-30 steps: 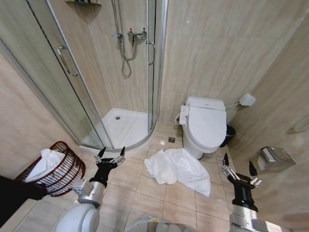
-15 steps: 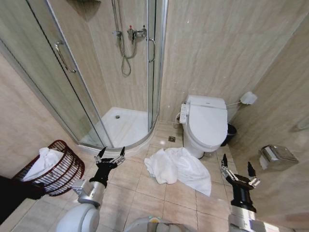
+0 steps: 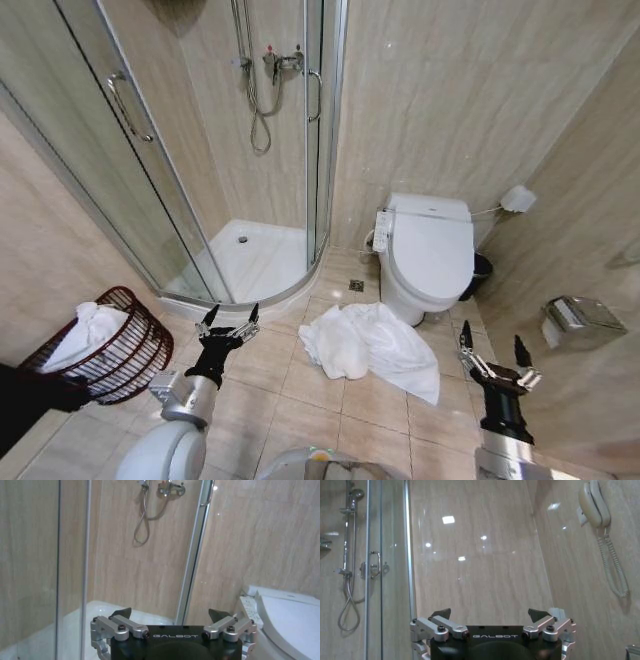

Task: Discard the used towel into the hamper.

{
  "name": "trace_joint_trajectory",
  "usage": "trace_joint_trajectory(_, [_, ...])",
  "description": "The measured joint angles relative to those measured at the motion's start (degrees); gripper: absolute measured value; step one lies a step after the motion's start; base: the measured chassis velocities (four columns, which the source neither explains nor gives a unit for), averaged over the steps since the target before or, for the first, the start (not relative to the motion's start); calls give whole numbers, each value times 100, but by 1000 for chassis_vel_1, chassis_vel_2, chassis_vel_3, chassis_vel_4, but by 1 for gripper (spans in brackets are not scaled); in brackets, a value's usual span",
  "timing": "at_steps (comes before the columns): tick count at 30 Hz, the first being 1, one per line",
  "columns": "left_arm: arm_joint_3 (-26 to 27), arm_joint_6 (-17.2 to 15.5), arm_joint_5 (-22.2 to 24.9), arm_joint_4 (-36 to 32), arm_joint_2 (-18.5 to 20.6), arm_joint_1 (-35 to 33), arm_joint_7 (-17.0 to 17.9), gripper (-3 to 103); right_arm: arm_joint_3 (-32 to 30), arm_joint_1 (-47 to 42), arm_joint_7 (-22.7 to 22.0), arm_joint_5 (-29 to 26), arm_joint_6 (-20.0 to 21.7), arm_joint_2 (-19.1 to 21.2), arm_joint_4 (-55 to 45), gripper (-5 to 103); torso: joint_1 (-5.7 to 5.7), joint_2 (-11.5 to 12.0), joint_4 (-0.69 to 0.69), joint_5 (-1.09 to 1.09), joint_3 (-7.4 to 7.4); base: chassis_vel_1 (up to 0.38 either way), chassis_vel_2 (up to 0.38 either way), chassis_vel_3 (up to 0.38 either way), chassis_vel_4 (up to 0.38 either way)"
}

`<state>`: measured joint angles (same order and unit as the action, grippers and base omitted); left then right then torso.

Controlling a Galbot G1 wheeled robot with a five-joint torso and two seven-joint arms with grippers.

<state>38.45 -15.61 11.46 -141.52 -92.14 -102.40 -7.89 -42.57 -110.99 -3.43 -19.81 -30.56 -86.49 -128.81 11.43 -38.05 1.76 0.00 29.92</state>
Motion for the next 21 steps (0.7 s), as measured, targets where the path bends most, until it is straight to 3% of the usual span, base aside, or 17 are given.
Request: trace_joint_trajectory(21, [0, 0, 0, 0, 0, 0, 0, 100, 0, 4, -3, 0, -27, -9, 57, 100, -220, 545, 0, 0, -327, 0, 0, 0, 0])
